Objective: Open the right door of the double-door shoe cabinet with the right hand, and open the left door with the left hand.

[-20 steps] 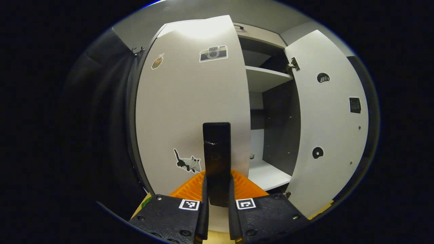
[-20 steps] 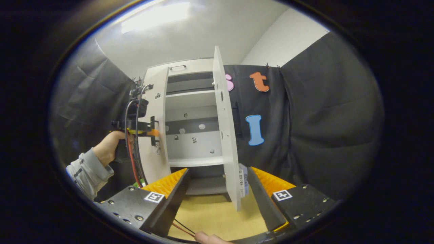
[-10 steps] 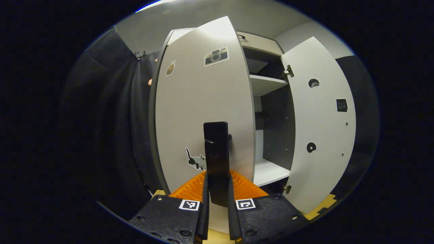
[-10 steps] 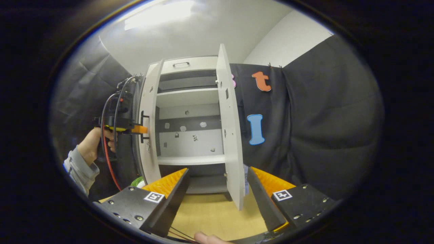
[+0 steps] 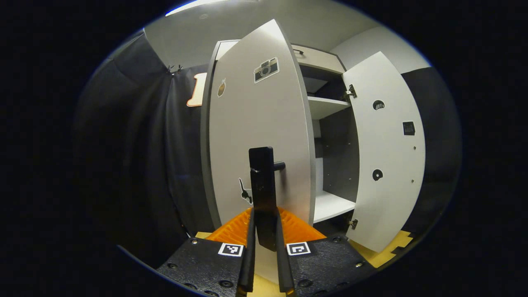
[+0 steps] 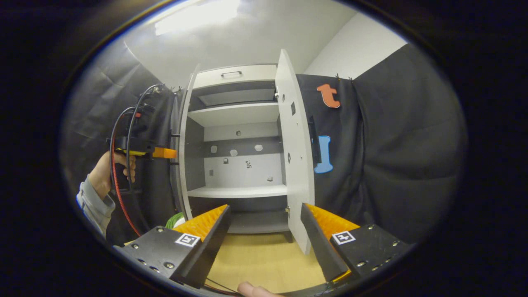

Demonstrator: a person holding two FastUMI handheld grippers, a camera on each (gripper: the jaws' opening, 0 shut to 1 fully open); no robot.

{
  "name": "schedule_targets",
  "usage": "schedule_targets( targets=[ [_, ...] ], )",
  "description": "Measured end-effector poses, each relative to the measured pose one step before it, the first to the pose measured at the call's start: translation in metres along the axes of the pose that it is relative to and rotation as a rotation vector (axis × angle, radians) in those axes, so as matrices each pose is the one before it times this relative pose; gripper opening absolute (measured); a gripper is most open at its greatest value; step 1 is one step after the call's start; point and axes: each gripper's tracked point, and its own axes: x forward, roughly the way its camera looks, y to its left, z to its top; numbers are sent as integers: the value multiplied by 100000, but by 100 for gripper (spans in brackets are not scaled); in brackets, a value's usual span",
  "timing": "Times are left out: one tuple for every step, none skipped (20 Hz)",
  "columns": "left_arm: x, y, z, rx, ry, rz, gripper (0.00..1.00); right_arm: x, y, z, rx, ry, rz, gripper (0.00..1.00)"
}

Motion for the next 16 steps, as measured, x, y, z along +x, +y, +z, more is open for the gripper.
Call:
schedule_targets(
  targets=[
    [-124,219,15,-682,-123,148,20,-11,185,-58,35,199,220,100],
    [-55,192,-75,-950,202,83,21,84,88,-91,55,163,72,100],
    [-226,103,-9,-563,-179,251,21,114,115,-53,130,-26,158,100],
    [-175,281,20,490,-96,655,20,164,24,-11,177,92,39,100],
    [-100,258,-12,410,-243,670,20,115,-2,-147,104,192,-37,100],
    [-126,358,93,470,-318,1057,18,135,39,-85,0,212,-37,100],
    [-106,536,15,460,-284,1436,18,96,-3,-66,220,192,-207,100],
    [-163,479,-22,243,112,1341,17,-28,35,-33,245,97,-59,100],
    [-138,410,86,-251,-250,1300,14,43,94,-120,264,182,50,100],
    [-69,487,-97,-95,316,1582,13,123,125,-35,217,90,200,100],
    [-89,361,-39,-238,73,1645,10,124,142,-77,281,23,144,100],
    [44,240,-51,-390,325,1490,9,94,275,-49,276,49,192,100],
    [-88,277,-4,-392,-27,1401,6,28,371,-70,46,200,467,100],
    [-80,495,-4,569,-272,883,6,0,384,-101,-302,234,578,100],
    [-268,1276,70,116,-391,757,4,80,352,-165,-544,214,494,100],
    [-188,1035,154,-1090,-302,594,3,52,392,-123,-677,187,451,100]
  ],
)
